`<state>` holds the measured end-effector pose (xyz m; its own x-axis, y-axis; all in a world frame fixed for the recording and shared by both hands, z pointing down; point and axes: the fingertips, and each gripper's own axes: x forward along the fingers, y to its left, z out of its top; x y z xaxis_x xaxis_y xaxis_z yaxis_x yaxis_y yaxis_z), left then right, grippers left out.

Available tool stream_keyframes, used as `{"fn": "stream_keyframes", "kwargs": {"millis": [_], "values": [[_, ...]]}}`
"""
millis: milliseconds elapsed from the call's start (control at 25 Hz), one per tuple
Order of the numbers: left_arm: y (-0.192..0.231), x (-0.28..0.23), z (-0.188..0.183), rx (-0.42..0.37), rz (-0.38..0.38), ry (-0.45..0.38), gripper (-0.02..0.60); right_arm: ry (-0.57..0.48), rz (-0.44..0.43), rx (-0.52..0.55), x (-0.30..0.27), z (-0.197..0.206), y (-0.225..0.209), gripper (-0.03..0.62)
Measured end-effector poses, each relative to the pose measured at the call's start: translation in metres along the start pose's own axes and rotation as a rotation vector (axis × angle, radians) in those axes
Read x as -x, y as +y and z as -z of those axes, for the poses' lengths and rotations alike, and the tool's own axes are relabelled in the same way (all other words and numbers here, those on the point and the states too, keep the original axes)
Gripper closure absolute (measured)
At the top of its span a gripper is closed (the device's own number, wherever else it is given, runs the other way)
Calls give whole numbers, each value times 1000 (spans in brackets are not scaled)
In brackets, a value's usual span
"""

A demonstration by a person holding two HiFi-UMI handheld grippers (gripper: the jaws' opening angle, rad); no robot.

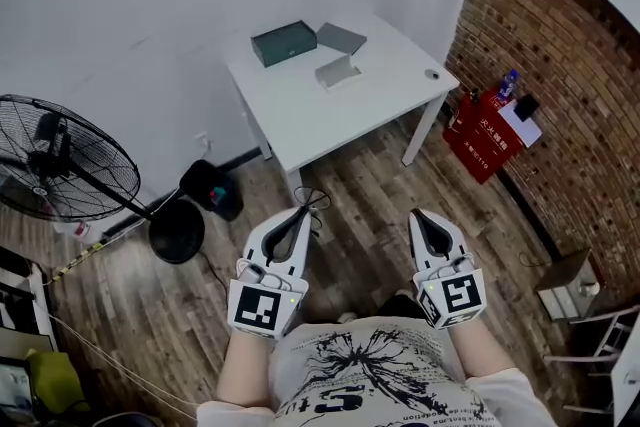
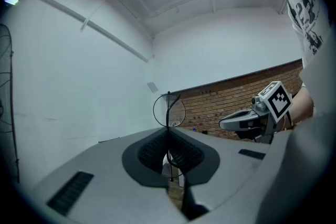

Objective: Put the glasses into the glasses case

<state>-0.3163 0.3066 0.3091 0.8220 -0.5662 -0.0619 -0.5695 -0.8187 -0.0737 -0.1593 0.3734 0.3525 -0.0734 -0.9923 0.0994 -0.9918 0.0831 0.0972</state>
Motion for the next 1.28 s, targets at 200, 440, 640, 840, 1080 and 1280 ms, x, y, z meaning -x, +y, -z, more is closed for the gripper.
{"fn": "stream_keyframes", "kwargs": {"millis": [200, 440, 640, 840, 1080, 1280], "values": [[5, -23, 11, 15, -11, 15, 565, 14, -1, -8, -17, 8, -21, 579], [14, -76, 29, 20, -54, 51, 565, 33, -53, -15, -63, 22, -64, 579], [19, -142, 40, 1, -118, 68, 565, 33, -138, 5, -112, 33, -119, 579], [35, -216, 43, 21, -242, 96, 565, 37, -229, -5, -177, 30, -189, 579], [49, -298, 54, 9, -373, 161, 565, 32, -351, 10, -250, 25, -267, 579], [60, -357, 58, 22, -458, 159, 565, 31, -435, 36, -302, 20, -314, 579]]}}
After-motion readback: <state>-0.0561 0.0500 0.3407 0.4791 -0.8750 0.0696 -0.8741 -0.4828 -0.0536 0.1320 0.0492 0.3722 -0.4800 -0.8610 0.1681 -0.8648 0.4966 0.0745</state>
